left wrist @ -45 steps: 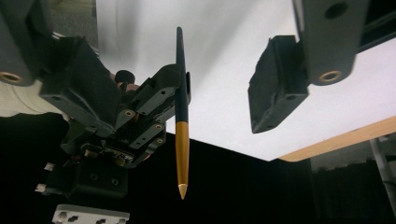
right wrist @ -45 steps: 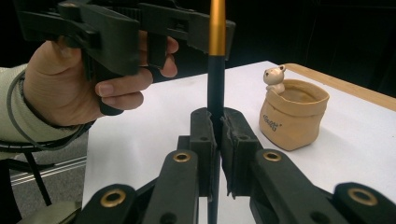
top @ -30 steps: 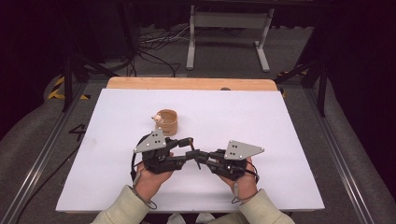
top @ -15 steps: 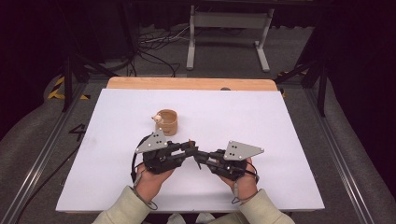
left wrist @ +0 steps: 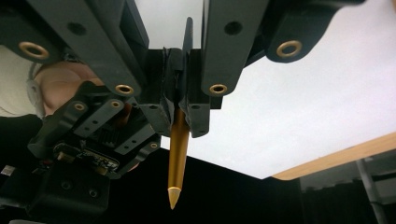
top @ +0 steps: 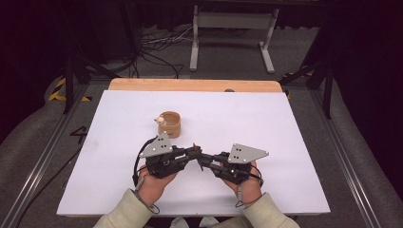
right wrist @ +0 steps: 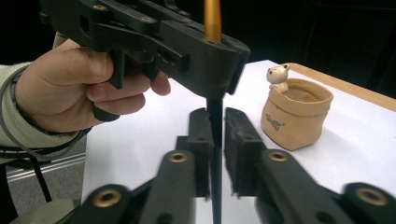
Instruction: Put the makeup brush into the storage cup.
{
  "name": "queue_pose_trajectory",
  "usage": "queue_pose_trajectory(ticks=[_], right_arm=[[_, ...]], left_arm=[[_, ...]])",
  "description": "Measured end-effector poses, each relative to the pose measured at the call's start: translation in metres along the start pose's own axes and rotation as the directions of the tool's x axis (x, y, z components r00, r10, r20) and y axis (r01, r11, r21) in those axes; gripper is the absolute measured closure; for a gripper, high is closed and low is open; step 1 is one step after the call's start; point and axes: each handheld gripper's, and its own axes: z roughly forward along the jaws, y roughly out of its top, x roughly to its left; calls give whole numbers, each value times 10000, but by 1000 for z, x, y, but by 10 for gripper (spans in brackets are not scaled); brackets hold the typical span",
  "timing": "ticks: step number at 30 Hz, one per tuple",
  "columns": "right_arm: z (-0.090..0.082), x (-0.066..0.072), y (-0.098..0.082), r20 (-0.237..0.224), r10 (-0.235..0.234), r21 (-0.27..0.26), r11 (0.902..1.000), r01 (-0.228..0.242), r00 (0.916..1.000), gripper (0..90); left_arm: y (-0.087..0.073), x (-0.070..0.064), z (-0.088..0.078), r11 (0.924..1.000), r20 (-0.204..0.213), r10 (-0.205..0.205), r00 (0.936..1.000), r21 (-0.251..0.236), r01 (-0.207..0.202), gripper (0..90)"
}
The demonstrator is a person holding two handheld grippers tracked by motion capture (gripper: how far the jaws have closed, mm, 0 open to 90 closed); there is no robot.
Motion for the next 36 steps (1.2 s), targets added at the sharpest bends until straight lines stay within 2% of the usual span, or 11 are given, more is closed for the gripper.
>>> queue_pose_trajectory(ticks=[2,7,12,17,21,22,27,31,36], right_arm=[[-2,-1,1,-24,123,-115,9999,-124,9999,684],[-8,-3,3,277,223,-272,9994,-215,9994,527],[-16,-4,4,715,402,-338,9987,-379,9966,386],[-26,-6,5,1450,429,-207,9990,-404,9885,260],[-34,-10,3,1647,543,-222,9984,-513,9849,126],[-37,-11,3,1887,543,-201,9985,-514,9805,87],[-44,-14,2,2193,539,-464,9979,-447,9742,3],[-51,-17,0,2395,472,-397,9985,-388,9698,0],[-59,-22,-5,2617,631,-358,9978,-557,9631,0]], left_arm=[[2,1,-2,10000,-83,-27,10000,-15,26,831],[6,7,-8,10000,-354,-70,9993,-63,67,831],[12,11,-9,9999,-727,160,9972,59,-156,829],[17,17,-13,10000,-1114,5,9938,27,-2,829],[20,21,-17,9999,-1389,-131,9902,-58,125,829],[21,23,-18,9999,-1458,-139,9892,-73,129,830],[24,31,-23,9995,-1864,-284,9821,-176,256,829],[28,36,-24,9991,-2116,-388,9766,-244,344,830],[30,42,-24,9980,-2331,-603,9706,-339,538,829]])
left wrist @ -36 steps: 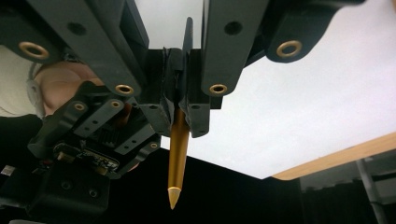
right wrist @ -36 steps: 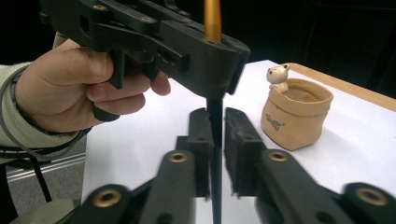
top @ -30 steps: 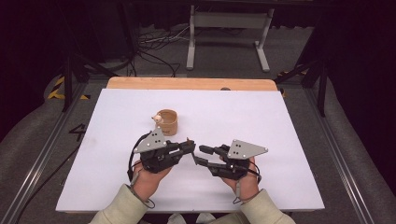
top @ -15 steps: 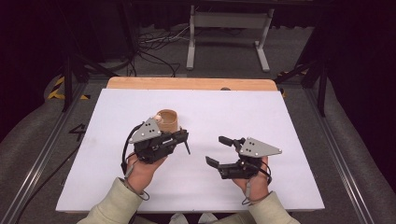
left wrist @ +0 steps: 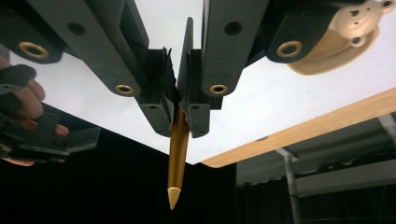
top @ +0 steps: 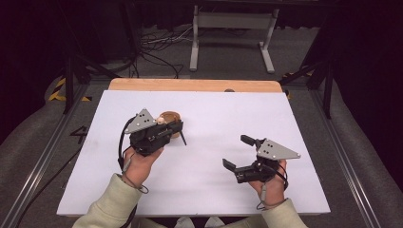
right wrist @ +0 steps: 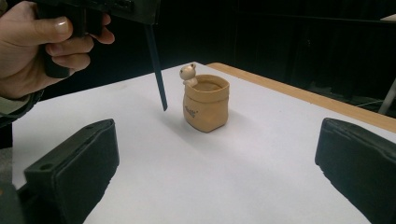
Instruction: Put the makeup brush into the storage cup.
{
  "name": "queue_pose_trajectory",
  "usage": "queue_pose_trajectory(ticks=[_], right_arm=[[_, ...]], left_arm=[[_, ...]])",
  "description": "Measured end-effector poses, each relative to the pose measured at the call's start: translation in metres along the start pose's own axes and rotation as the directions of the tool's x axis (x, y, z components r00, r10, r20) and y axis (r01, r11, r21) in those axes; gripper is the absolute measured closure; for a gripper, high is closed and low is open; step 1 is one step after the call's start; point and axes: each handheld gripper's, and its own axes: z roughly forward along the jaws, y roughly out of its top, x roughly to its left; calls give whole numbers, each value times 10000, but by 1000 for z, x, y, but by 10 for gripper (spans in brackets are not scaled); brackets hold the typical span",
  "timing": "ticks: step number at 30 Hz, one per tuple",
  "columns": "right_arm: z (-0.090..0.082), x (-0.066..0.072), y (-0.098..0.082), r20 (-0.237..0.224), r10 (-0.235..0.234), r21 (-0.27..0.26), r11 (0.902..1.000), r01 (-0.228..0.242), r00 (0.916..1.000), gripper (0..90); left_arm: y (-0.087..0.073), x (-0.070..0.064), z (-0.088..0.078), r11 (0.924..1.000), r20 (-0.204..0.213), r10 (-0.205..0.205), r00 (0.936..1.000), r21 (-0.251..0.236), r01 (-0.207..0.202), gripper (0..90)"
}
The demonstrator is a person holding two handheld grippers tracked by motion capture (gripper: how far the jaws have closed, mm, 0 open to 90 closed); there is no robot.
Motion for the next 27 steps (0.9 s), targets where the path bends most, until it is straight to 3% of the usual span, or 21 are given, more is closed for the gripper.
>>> queue_pose_trajectory(ticks=[12,17,21,27], right_arm=[[-18,-7,-6,336,394,-365,9986,-381,9987,0],[-23,-8,-8,527,401,-353,9986,-383,9978,0],[-28,-9,-11,638,408,-445,9983,-380,9971,0],[-36,-14,-15,1009,402,-390,9986,-365,9941,0]], left_arm=[[10,15,4,9998,-653,-46,9979,-218,32,828],[12,23,6,9996,-877,-118,9961,-259,95,828],[14,27,10,9998,-1045,46,9945,-187,-66,828],[16,37,13,9997,-1250,-97,9921,-254,66,827]])
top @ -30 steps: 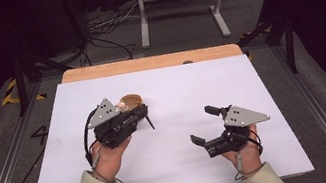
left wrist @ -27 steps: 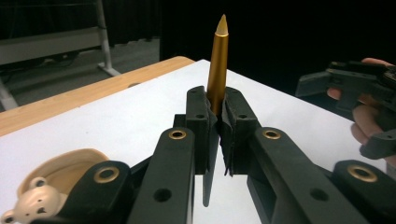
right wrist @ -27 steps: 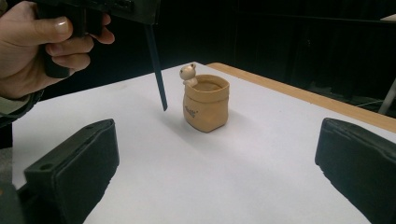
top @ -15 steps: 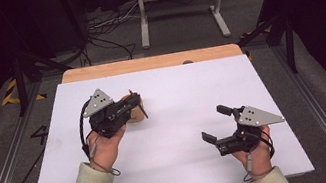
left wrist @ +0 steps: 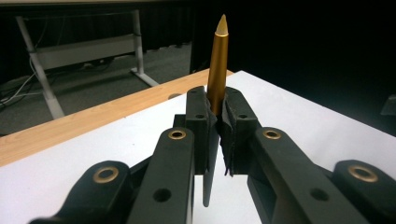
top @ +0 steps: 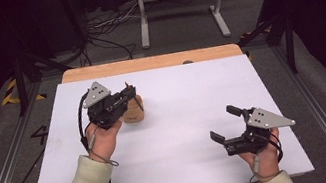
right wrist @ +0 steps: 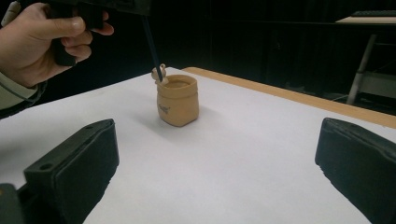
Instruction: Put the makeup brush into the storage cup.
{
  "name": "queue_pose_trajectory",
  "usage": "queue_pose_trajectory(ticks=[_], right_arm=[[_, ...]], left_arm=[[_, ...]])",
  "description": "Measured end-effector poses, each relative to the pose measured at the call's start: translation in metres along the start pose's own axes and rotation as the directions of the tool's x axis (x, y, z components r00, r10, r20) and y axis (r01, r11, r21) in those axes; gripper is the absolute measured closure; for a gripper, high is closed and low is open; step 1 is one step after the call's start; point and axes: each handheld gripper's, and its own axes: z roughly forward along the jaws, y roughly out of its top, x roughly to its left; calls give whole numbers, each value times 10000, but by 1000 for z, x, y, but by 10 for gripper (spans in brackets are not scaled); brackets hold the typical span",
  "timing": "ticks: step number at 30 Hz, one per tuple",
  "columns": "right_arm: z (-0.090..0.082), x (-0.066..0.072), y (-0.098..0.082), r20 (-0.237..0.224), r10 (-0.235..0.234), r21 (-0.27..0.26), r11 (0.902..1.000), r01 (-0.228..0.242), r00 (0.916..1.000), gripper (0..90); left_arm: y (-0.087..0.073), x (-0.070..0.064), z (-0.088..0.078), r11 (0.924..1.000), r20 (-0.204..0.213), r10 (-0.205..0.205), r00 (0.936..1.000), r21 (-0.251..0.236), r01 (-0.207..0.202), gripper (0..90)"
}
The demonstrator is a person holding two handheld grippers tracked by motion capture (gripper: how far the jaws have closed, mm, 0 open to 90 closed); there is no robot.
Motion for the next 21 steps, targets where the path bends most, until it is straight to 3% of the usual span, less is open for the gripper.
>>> queue_pose_trajectory(ticks=[13,21], right_arm=[[-9,-3,-4,275,62,-47,10000,-61,9996,0],[-9,-3,-4,294,54,-22,10000,-53,9996,0]], left_arm=[[0,14,5,9999,-825,-112,9965,8,113,827],[-3,17,8,9998,-1515,-68,9884,198,99,826]])
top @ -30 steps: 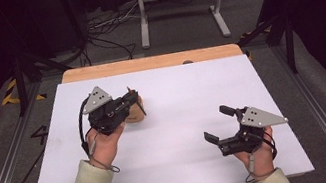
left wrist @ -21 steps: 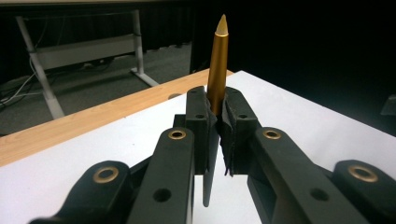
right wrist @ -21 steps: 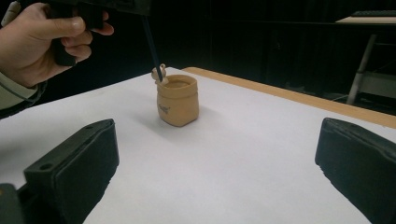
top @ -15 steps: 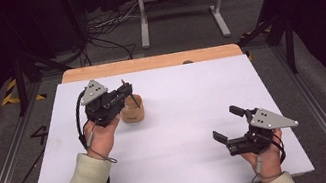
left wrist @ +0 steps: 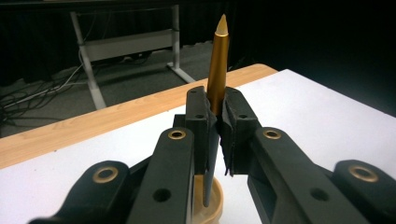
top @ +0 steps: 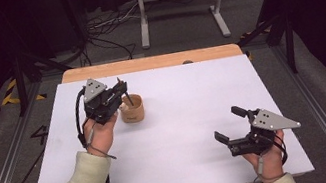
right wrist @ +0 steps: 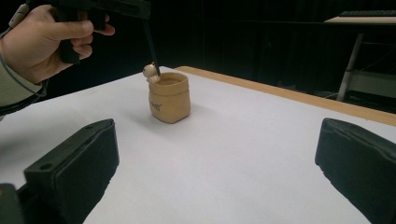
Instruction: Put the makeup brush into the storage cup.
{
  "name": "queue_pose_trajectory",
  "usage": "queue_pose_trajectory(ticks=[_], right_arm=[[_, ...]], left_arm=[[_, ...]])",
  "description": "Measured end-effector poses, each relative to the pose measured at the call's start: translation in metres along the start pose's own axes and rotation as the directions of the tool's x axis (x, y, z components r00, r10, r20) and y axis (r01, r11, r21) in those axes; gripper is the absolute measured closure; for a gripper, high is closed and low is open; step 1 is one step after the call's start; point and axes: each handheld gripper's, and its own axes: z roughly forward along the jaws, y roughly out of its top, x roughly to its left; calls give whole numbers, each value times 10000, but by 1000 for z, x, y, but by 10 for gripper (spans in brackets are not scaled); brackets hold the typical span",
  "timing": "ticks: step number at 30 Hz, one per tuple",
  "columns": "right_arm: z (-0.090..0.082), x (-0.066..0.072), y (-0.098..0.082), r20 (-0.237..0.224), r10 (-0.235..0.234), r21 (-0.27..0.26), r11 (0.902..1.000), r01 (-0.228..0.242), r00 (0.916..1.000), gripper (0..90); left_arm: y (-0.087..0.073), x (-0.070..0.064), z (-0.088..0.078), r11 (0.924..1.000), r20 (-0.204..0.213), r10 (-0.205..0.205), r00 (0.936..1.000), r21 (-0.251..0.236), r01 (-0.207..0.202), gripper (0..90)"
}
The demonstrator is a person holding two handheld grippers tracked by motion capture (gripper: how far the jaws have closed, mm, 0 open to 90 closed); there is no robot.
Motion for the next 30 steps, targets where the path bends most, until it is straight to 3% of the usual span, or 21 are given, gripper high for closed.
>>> queue_pose_trajectory(ticks=[7,30], right_arm=[[0,-1,-1,7,-23,-19,10000,23,10000,0],[1,-1,-2,-134,87,-45,10000,-88,9999,0]], left_arm=[[-3,2,8,9999,-317,159,9994,30,-158,826],[-21,17,26,9993,-64,-274,9996,263,275,824]])
